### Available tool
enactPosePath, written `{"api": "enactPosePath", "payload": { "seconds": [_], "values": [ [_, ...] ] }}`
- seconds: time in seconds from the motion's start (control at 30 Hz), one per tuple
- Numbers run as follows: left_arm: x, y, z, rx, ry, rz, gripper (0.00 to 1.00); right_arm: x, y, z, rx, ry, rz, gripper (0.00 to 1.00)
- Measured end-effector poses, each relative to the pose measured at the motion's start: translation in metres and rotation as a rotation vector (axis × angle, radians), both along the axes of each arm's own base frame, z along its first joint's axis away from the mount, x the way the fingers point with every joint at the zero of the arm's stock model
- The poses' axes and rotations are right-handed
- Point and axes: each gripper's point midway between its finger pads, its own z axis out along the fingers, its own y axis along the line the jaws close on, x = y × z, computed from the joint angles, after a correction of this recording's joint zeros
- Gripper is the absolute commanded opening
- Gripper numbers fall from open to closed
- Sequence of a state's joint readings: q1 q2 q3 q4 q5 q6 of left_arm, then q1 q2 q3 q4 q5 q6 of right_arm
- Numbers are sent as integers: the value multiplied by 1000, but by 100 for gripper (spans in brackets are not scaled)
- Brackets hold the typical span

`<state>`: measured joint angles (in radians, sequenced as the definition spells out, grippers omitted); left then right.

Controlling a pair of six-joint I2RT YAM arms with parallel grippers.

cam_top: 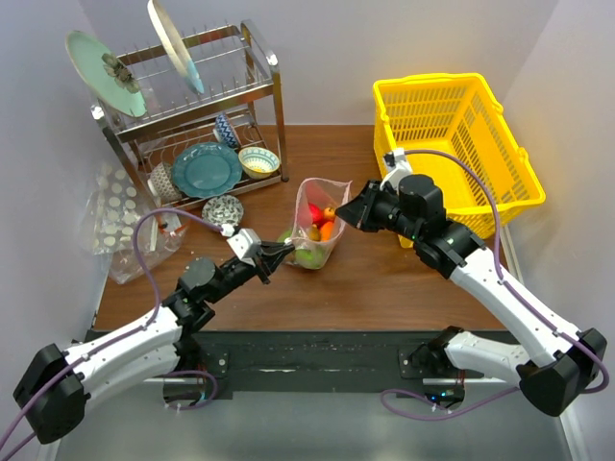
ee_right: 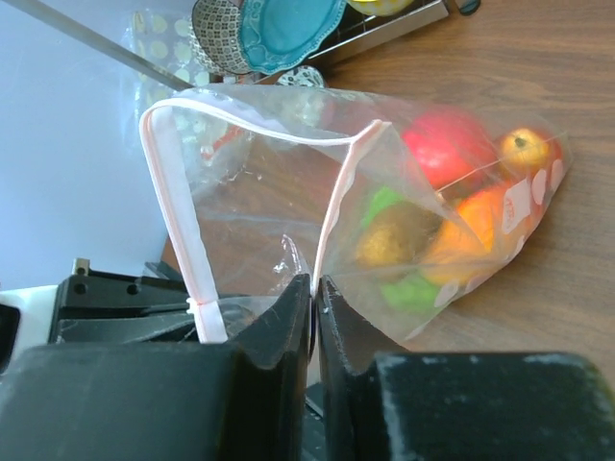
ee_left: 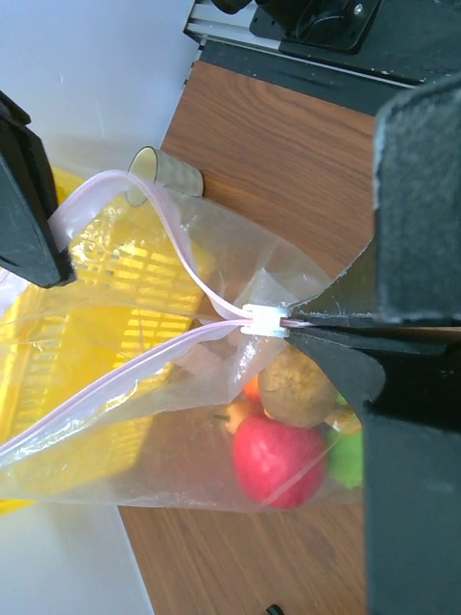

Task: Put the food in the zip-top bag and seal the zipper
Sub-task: Zip the zipper food storage bag at the center of the board.

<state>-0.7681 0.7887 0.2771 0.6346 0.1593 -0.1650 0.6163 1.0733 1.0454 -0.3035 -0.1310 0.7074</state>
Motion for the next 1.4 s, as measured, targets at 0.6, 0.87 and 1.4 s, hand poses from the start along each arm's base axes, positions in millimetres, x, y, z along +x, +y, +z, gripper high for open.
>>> {"api": "enactPosePath", "payload": {
  "seconds": [0.6,0.87,1.4],
  "values": [
    [-21,9,60,140,15,-63,0,-58,-40,79,-180,-716,228,76],
    [-39,11,49,207,31,-139,0,-84,18,94,-205,-1011,734,65],
    [-43,1,42,239,60,-206,0,-113,63,81,-127,-1150,1120,60]
  ]
}}
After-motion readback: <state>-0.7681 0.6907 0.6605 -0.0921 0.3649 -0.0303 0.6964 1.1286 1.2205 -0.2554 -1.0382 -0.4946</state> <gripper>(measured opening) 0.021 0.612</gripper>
